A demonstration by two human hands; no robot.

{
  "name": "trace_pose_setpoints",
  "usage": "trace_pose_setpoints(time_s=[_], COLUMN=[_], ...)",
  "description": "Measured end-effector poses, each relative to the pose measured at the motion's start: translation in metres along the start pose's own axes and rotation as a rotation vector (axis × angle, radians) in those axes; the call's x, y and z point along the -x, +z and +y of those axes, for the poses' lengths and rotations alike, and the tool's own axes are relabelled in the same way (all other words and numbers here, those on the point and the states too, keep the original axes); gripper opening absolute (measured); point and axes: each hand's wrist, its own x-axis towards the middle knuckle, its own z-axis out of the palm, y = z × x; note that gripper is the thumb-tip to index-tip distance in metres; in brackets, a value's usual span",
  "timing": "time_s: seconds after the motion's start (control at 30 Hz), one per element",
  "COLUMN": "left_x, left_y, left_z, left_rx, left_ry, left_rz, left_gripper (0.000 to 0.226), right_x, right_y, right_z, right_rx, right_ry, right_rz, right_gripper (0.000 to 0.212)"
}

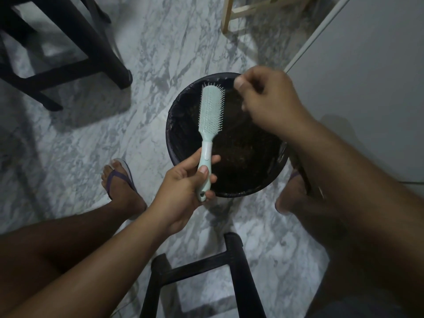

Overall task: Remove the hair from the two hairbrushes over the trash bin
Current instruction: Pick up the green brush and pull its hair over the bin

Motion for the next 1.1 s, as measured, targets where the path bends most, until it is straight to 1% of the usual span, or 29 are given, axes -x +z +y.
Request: trace_pose_setpoints(time_s=[0.07,0.13,0.2,0.23,0.27,0.33,0.4,0.43,0.5,0.63,0.87,1.0,1.1], left_x=[-0.001,-0.003,-0.004,-0.004,-0.003,-0.003,-0.002,-0.002,-0.001,0.001,0.004,0.004,0.003], left_y=[-0.003,-0.004,-0.004,-0.003,-0.002,0.0,0.001,0.001,0.001,0.004,0.005,0.005,0.004], left_z=[0.0,0.001,0.002,0.002,0.002,0.002,0.002,0.002,0.002,-0.001,-0.006,-0.008,-0.005], left_rx=[-0.017,-0.014,-0.004,-0.004,-0.007,-0.013,-0.024,-0.035,-0.074,-0.168,-0.157,-0.178,-0.182], left_ry=[0.015,0.021,0.022,0.022,0.024,0.023,0.018,0.015,0.02,0.038,0.022,0.02,0.038], left_rz=[0.014,0.02,0.022,0.023,0.023,0.019,0.012,0.009,0.002,0.011,0.038,0.03,0.031], left_gripper=[0.045,0.045,0.045,0.045,0.045,0.045,0.045,0.046,0.047,0.048,0.048,0.049,0.049], right_x=[-0.005,-0.002,0.004,0.007,0.01,0.014,0.017,0.018,0.019,0.024,0.023,0.024,0.029], right_y=[-0.009,-0.011,-0.005,-0.001,0.004,0.014,0.019,0.02,0.02,0.023,0.025,0.031,0.035], right_z=[0.004,0.007,0.005,0.004,0.003,0.002,0.001,0.0,-0.003,-0.01,-0.008,-0.005,-0.006], right_rx=[0.076,0.145,0.146,0.147,0.169,0.249,0.287,0.29,0.319,0.471,0.587,0.651,0.645], right_ry=[-0.012,-0.042,-0.087,-0.118,-0.157,-0.234,-0.261,-0.263,-0.252,-0.22,-0.184,-0.205,-0.241], right_rz=[0.034,0.033,0.036,0.028,0.003,-0.087,-0.154,-0.164,-0.162,-0.175,-0.281,-0.264,-0.194], right_gripper=[0.028,0.037,0.052,0.055,0.053,0.033,0.014,0.011,0.014,0.021,0.022,0.021,0.015])
